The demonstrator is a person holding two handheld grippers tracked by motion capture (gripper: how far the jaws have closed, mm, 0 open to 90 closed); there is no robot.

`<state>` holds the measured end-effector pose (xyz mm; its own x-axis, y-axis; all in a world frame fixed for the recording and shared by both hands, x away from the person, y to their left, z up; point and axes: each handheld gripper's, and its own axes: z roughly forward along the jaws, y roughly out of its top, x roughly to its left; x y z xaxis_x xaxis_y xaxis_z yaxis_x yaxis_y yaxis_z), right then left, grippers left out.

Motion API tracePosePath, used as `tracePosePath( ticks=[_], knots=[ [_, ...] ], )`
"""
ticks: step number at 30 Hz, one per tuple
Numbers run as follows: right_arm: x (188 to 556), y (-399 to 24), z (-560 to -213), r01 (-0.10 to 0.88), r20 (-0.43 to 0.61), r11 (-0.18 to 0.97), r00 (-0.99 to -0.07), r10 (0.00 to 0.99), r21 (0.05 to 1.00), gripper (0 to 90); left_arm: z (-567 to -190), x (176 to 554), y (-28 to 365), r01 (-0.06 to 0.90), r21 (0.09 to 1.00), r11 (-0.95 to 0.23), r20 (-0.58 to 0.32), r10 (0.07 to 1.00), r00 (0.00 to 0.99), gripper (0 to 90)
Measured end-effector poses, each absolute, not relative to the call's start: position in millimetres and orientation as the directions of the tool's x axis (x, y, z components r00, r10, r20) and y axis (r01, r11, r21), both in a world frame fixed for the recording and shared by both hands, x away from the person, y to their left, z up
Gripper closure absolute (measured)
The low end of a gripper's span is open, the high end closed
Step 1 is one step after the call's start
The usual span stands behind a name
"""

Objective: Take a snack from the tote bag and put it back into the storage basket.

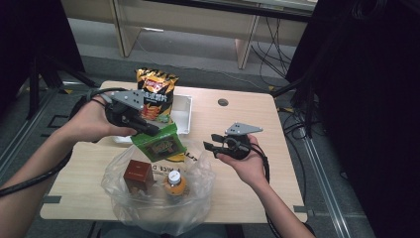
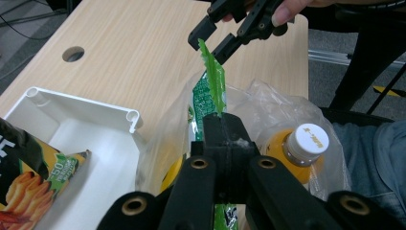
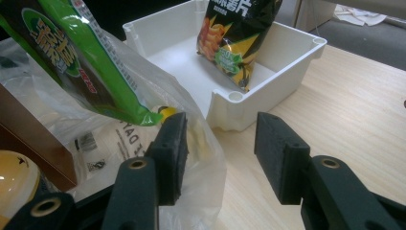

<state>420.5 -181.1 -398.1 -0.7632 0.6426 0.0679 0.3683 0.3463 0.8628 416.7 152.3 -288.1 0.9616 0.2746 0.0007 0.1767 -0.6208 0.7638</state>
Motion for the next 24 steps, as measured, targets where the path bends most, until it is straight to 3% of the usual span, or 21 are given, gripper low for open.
tracePosePath(
  ticks=[24],
  knots=[
    [420,-179,-401,0.365,0.069,0.335,-0.759,0.647,0.869,55.6,-276,419,161,0.175,0.780,-0.601,0.012,0.294,0.956,90.0]
  ],
)
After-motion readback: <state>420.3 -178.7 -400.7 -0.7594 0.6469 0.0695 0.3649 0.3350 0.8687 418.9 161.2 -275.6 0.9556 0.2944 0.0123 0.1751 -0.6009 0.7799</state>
